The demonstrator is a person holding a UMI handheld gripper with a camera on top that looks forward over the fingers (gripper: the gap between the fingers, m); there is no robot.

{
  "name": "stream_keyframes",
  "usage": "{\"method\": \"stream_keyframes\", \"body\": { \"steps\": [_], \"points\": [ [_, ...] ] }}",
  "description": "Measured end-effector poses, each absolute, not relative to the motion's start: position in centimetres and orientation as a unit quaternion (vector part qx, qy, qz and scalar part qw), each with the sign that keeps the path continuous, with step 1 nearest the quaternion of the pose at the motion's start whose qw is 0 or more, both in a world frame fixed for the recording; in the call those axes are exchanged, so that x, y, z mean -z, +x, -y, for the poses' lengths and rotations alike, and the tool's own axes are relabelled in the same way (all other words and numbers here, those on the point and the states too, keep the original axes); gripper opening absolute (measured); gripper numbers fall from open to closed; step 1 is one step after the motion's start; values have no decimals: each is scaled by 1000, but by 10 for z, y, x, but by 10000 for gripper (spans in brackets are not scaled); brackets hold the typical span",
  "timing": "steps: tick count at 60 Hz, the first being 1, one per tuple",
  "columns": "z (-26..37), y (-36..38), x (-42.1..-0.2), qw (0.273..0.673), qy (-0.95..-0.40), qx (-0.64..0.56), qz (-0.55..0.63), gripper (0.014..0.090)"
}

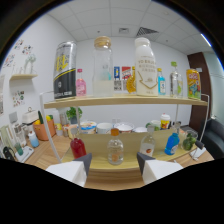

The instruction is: Make me a cup of Mount Fuji.

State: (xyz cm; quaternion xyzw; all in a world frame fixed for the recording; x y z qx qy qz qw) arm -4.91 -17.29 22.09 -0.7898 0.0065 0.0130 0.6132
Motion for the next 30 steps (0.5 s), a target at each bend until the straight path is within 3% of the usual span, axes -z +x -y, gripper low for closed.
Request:
{"method": "stream_keyframes", "body": {
  "steps": [9, 20, 30],
  "points": [
    [129, -52, -206, 610, -792, -8, -1, 710],
    [107, -45, -190, 604, -797, 13, -2, 376],
    [108, -48, -191, 606, -795, 10, 15, 357]
  ]
}}
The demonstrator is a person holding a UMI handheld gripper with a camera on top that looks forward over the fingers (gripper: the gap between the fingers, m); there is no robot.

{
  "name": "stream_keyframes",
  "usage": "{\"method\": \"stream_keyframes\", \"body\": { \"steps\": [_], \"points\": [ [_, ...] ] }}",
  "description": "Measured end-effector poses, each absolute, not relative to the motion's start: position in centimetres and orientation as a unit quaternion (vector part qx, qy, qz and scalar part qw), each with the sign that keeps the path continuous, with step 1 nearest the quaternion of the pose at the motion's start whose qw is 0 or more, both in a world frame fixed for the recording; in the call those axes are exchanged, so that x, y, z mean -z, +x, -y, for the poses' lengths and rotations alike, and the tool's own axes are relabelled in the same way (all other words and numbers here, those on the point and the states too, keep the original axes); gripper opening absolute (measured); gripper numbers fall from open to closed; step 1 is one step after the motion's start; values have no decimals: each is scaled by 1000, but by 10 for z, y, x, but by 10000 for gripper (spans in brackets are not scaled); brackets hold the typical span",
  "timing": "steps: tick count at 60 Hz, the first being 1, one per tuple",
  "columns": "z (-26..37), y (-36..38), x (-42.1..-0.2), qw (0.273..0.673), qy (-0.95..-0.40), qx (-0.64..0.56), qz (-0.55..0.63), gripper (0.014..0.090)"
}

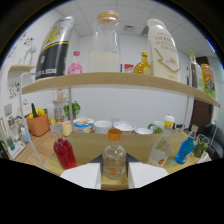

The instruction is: Make me a cup of Mount Fuji.

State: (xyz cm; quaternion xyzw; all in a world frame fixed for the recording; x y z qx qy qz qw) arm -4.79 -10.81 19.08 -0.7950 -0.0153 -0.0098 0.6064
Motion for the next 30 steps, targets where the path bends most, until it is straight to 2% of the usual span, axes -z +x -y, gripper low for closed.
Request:
{"method": "stream_keyframes", "body": {
  "steps": [18, 30],
  "points": [
    [157, -59, -205, 617, -786, -9, 20, 341],
    [206, -68, -157, 589, -808, -29, 5, 339]
  ]
}}
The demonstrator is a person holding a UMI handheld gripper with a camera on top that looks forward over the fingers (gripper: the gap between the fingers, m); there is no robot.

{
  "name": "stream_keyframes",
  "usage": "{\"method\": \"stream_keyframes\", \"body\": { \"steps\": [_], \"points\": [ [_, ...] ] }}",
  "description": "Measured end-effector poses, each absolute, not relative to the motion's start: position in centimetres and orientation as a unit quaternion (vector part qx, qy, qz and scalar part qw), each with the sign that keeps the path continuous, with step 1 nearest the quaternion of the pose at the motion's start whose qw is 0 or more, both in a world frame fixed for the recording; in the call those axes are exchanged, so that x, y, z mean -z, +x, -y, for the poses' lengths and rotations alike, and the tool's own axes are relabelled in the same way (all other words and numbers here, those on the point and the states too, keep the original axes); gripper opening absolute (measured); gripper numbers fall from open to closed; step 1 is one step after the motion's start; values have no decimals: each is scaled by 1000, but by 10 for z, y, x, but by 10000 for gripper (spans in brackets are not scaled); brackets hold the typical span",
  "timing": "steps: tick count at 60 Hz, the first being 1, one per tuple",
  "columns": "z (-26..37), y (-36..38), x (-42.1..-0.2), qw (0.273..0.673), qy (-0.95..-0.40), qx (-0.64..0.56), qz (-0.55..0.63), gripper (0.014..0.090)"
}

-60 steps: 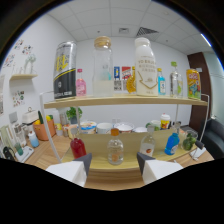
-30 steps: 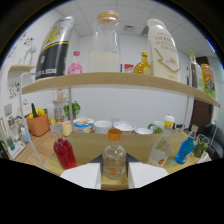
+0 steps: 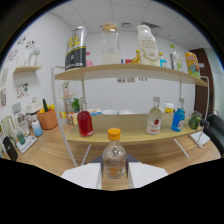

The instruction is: Make me a cup of Mount Fuji.

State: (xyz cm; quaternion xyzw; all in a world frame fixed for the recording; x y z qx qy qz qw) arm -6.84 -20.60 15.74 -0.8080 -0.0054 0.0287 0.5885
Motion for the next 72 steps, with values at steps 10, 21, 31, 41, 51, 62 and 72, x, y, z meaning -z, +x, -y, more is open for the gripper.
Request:
{"method": "stream_keyframes", "body": {
  "steps": [10, 21, 31, 41, 51, 62, 72],
  "points": [
    [226, -66, -118, 565, -824, -47, -21, 340],
    [231, -67, -105, 525, -811, -194, -170, 339],
    [226, -66, -119, 470, -732, -366, -332, 339],
    [217, -62, -133, 417, -636, -483, -433, 338],
    [214, -55, -139, 342, -529, -579, -517, 337],
    [215, -51, -134, 301, -473, -615, -554, 338],
    [217, -54, -139, 318, -499, -599, -539, 338]
  ]
}}
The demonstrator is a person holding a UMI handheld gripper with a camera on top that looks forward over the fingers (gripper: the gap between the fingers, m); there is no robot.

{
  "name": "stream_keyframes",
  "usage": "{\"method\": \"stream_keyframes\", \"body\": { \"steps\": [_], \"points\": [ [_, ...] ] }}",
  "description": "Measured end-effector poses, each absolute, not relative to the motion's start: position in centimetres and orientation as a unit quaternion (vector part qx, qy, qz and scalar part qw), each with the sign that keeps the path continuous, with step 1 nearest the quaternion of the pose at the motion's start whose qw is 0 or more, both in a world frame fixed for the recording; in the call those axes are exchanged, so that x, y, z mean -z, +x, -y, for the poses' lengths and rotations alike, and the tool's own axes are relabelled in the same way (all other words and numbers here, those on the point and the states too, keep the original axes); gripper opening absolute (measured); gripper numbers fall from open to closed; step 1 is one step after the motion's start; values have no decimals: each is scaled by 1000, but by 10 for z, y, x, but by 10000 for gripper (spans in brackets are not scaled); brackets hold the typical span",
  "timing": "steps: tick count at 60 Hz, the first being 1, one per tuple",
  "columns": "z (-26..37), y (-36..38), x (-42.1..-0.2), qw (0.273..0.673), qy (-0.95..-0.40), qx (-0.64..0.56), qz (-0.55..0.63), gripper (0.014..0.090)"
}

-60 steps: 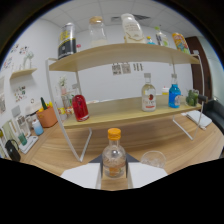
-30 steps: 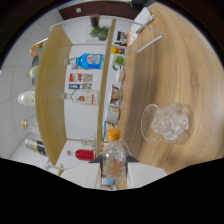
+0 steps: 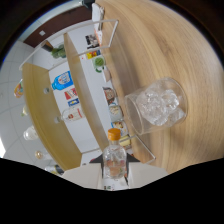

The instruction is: Make me a cup of Mount Fuji.

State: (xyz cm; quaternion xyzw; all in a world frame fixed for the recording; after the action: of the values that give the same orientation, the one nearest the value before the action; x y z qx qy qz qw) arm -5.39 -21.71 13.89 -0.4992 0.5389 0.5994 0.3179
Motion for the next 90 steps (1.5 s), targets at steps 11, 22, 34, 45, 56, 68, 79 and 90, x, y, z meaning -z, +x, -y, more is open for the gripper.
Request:
{"method": "stream_keyframes", "body": {
  "steps": [11, 22, 34, 45, 56, 68, 79, 90],
  "points": [
    [225, -61, -170, 441, -619, -482, -435, 339],
    [231, -97, -221, 600, -718, -273, -225, 339],
    [222, -161, -167, 609, -784, -105, -58, 339],
    [214, -184, -82, 546, -837, -41, -6, 337],
    [212, -190, -37, 504, -863, -12, 24, 338],
    [217, -198, -19, 478, -878, -23, 27, 344],
    [225, -200, -19, 476, -878, -37, 26, 360],
    [235, -201, -23, 481, -875, -49, 34, 378]
  ]
}}
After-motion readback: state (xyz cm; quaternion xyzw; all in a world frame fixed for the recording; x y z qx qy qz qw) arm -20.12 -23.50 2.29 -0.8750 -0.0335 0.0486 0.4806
